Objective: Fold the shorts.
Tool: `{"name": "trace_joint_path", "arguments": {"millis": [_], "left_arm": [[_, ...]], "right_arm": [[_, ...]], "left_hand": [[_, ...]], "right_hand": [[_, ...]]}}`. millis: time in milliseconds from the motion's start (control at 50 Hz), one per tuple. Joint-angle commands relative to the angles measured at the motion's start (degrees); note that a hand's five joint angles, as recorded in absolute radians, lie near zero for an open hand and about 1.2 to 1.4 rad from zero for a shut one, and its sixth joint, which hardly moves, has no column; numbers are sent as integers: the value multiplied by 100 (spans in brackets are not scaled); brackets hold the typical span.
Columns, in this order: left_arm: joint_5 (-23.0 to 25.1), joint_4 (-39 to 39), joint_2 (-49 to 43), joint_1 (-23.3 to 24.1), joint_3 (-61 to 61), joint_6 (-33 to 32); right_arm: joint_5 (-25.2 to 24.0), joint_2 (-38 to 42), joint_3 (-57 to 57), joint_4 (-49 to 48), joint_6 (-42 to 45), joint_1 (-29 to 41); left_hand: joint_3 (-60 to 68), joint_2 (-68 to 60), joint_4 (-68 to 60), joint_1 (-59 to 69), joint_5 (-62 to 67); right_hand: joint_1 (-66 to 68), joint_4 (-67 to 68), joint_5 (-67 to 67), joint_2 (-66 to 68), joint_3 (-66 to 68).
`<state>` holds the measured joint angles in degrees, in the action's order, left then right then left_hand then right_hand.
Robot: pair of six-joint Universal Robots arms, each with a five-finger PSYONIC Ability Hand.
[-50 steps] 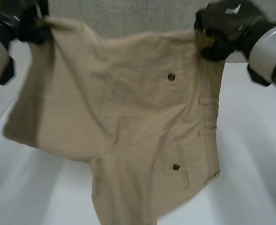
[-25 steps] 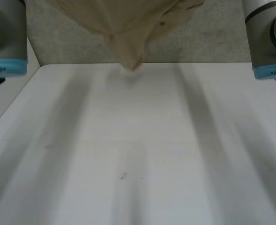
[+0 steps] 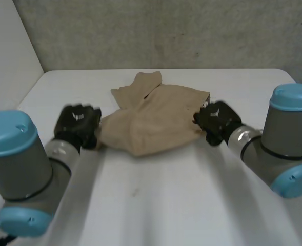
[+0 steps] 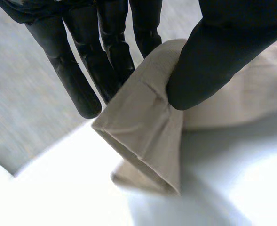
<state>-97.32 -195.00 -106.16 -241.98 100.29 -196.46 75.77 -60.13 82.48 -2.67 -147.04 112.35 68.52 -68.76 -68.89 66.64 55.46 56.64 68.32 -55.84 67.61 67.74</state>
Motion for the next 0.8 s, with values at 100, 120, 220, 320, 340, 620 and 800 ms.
{"name": "trace_joint_path", "arguments": {"millis": [100,120,220,320,340,620,800], "left_arm": [[-59,1560,630,133,780,-269],[-59,1631,710,142,842,-304],[-59,1939,1167,317,1194,-594],[-59,2220,1413,817,1518,-867],[-68,2247,1414,906,1554,-885],[-164,1642,1221,908,826,-1087],[448,60,19,-7,-438,-1368]], "right_arm": [[-141,-736,743,1936,509,-283],[-141,-824,805,1998,588,-327],[-63,-1421,1401,2323,1343,-573],[-44,-1835,1850,2543,1836,-837],[-45,-1879,1938,2604,1898,-864],[-413,-2055,2641,1860,1742,-1075],[-642,-2047,2941,1208,1345,-1066]], "left_hand": [[1148,-1124,-1111,1336,1454],[1148,-1124,-1111,1336,1454],[1148,-1124,-1111,1336,1454],[1148,-1124,-1111,1336,1454],[1148,-1124,-1111,1336,1454],[-4871,4896,4909,-4684,-4565],[-4266,4291,4303,-4079,-3960]], "right_hand": [[2336,1168,-1416,1239,1226],[2336,1168,-1416,1239,1226],[2336,1168,-1416,1239,1226],[2336,1168,-1416,1239,1226],[2336,1168,-1416,1239,1226],[2336,1168,-1416,1239,1226],[2336,1168,-1416,1239,1226]]}}
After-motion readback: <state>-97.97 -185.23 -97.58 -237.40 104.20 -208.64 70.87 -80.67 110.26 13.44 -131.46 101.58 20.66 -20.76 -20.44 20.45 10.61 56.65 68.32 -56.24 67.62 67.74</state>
